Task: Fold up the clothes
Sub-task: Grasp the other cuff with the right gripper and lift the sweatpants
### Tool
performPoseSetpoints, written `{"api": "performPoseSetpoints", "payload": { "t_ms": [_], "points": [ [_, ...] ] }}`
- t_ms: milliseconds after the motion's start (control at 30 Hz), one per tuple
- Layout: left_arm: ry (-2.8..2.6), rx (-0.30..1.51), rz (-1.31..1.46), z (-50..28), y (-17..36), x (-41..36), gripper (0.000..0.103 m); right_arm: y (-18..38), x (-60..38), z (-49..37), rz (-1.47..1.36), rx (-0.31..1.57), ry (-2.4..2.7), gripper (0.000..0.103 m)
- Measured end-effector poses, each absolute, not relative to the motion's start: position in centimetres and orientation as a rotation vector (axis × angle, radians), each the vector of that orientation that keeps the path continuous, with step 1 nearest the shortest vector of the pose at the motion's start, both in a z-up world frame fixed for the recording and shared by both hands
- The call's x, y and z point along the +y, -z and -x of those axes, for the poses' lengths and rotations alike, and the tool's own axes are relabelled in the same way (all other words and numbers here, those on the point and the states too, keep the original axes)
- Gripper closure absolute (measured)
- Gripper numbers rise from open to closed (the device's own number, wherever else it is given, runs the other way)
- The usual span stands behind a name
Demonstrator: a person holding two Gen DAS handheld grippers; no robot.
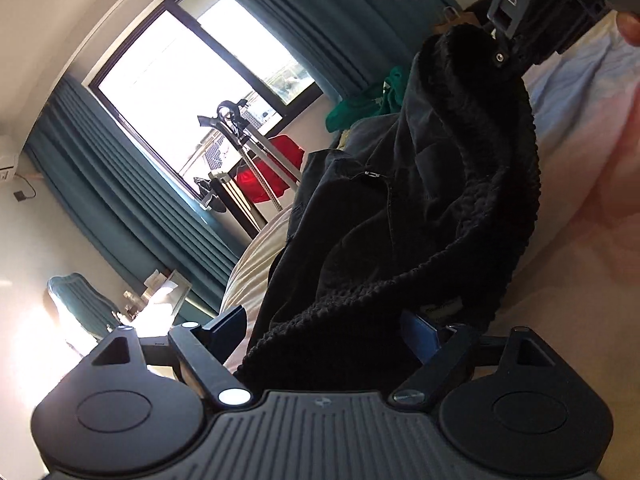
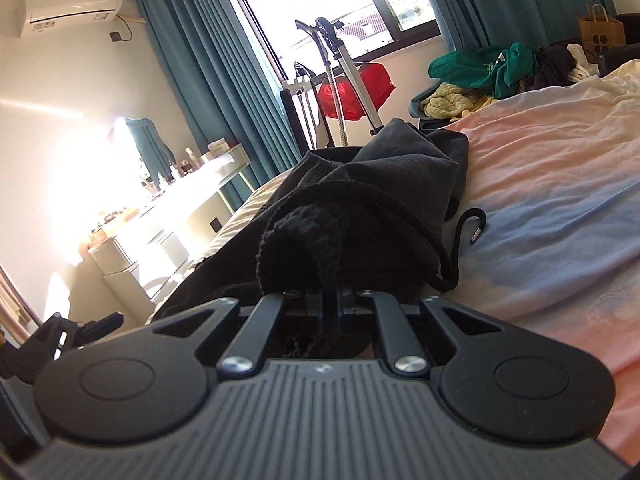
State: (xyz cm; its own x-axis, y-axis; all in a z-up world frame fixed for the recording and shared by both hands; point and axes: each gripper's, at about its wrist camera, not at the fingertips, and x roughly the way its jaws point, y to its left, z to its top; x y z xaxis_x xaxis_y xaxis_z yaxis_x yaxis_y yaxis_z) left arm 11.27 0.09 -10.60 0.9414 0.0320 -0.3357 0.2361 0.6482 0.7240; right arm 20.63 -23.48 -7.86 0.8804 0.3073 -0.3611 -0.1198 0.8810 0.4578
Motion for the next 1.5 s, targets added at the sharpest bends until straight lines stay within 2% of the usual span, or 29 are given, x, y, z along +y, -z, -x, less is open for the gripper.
{"api": "performPoseSetpoints", "payload": {
  "t_ms": [133, 267, 333, 367, 400, 433, 500, 533, 567, 633, 700, 833, 1033, 1100, 1167, 1233, 1267, 1333, 1400, 1500],
  "points": [
    [0.143, 0.373, -0.853, -14.0, 12.0, -1.0, 0.022, 8.3, -23.5, -21.2, -0.453, 0.499, -0.222, 0.093],
    [0.200, 0.362, -0.788, -15.4, 12.5, -1.6, 0.038, 9.6, -23.3, -21.9, -0.423, 0.562, -0.185, 0.092],
    [0.215, 0.349, -0.735, -15.9, 12.2, -1.7, 0.057, 10.3, -23.1, -22.4, -0.415, 0.588, -0.164, 0.092],
    [0.212, 0.338, -0.700, -16.1, 11.9, -1.6, 0.077, 10.6, -23.0, -22.5, -0.404, 0.594, -0.152, 0.091],
    [0.211, 0.329, -0.665, -16.3, 11.5, -1.3, 0.089, 10.9, -22.8, -22.6, -0.387, 0.610, -0.133, 0.090],
    [0.209, 0.320, -0.630, -16.6, 10.9, -1.0, 0.089, 11.2, -22.7, -22.8, -0.371, 0.626, -0.115, 0.088],
    [0.201, 0.310, -0.545, -17.1, 9.6, 0.0, 0.092, 11.9, -22.4, -23.2, -0.340, 0.657, -0.078, 0.077],
    [0.193, 0.311, -0.491, -17.5, 8.9, 0.6, 0.092, 12.3, -22.3, -23.4, -0.339, 0.676, -0.068, 0.067],
    [0.185, 0.311, -0.436, -17.8, 8.1, 1.3, 0.093, 13.0, -22.3, -23.5, -0.344, 0.700, -0.063, 0.063],
    [0.157, 0.312, -0.288, -18.6, 6.3, 3.1, 0.093, 14.1, -22.1, -23.7, -0.359, 0.734, -0.078, 0.057],
    [0.124, 0.307, -0.141, -19.3, 4.6, 5.1, 0.093, 14.5, -21.5, -23.8, -0.352, 0.755, -0.096, 0.057],
    [-0.002, 0.289, 0.164, -21.1, 1.7, 11.1, 0.093, 14.3, -19.7, -23.1, -0.277, 0.731, -0.125, 0.057],
    [-0.143, 0.436, 0.277, -25.3, 2.8, 19.1, 0.093, 14.2, -18.2, -22.4, -0.253, 0.729, -0.171, 0.060],
    [-0.149, 0.488, 0.282, -26.3, 3.7, 20.5, 0.091, 14.1, -18.0, -22.3, -0.248, 0.723, -0.170, 0.065],
    [-0.145, 0.498, 0.265, -24.8, 4.7, 21.6, 0.086, 13.9, -17.8, -22.1, -0.228, 0.711, -0.153, 0.080],
    [-0.132, 0.500, 0.224, -24.0, 5.1, 21.7, 0.081, 13.6, -18.0, -22.0, -0.244, 0.697, -0.161, 0.085],
    [-0.117, 0.505, 0.200, -23.3, 5.4, 21.3, 0.075, 13.3, -18.2, -22.0, -0.250, 0.689, -0.159, 0.089],
    [-0.080, 0.518, 0.148, -21.8, 5.8, 20.2, 0.059, 12.7, -18.6, -21.9, -0.256, 0.669, -0.161, 0.089],
    [-0.044, 0.520, 0.050, -20.4, 6.1, 18.9, 0.037, 12.1, -18.9, -21.6, -0.265, 0.652, -0.167, 0.089],
    [0.003, 0.510, -0.153, -18.9, 6.7, 16.7, 0.021, 11.6, -19.1, -21.0, -0.273, 0.642, -0.173, 0.089]
  ]
}}
